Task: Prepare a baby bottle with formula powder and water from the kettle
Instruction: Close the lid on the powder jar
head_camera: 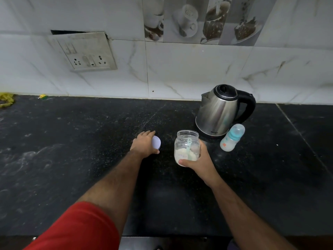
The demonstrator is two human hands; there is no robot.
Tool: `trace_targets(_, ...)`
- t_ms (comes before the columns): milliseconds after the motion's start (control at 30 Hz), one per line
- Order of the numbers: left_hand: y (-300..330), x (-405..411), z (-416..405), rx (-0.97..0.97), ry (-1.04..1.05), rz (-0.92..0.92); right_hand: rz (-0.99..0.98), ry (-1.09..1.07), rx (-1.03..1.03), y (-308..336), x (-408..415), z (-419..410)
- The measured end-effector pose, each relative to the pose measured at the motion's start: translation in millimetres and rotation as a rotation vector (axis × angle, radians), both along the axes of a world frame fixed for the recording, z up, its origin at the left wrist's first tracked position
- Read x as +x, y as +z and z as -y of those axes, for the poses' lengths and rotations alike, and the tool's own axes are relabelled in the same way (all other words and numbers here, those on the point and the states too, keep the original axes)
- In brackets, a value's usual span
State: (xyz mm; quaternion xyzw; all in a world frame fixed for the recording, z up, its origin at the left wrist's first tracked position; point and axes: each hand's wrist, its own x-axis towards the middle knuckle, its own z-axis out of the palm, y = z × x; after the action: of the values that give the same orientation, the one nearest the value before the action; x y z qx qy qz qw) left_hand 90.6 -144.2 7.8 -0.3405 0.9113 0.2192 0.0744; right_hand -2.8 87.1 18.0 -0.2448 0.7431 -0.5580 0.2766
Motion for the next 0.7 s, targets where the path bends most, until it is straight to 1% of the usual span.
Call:
trace_targets(67,-1.2,-2.7,-3.0,-0.041,-0.007,0.039,0.0,0.008,0.008,3.6,0.9,-4.9)
trace_targets(133,-3.0,-4.2,-5.7,-0.076,-0.004,0.036,0.006,0.003,0.015,6.1,1.0,-9.7)
trace_targets(167,-3.0,-5.2,-7.8,-0.067,0.01,0.007,0.009,-0.003,0.018,7.3,0.2,-11.9)
trace_targets(233,-1.4,-9.5,-12.0,0.026,0.083,-0.118,0.011,-0.007,0.025,10.4,-1.3,-15.8)
trace_targets(367,19.9,-21.8,-32.1,0.37,0.362,-0.444,0.029,-0.008,-0.008,17.4,-3.1,-21.9)
trace_targets(467,44.3,-29.3,-48.3,0.757,0.537,-0.686,0.082,0.012,-0.058,22.9,0.0,-27.3)
trace_targets(500,52.4,-29.6,-53.2,0.892,0.557,-0.747,0.106,0.015,-0.072,24.9,2.0,-29.2)
trace_targets(567,63.8,-29.2,-61.4,1.099,0.546,-0.846,0.146,0.02,-0.113,30.1,7.0,-32.8)
trace_targets(633,71.1,-28.3,-70.4,1.23,0.51,-0.917,0.175,0.041,-0.162,35.5,11.3,-36.3)
trace_targets(700,76.2,-26.7,-81.4,1.322,0.453,-0.973,0.193,0.074,-0.205,40.0,14.1,-39.6)
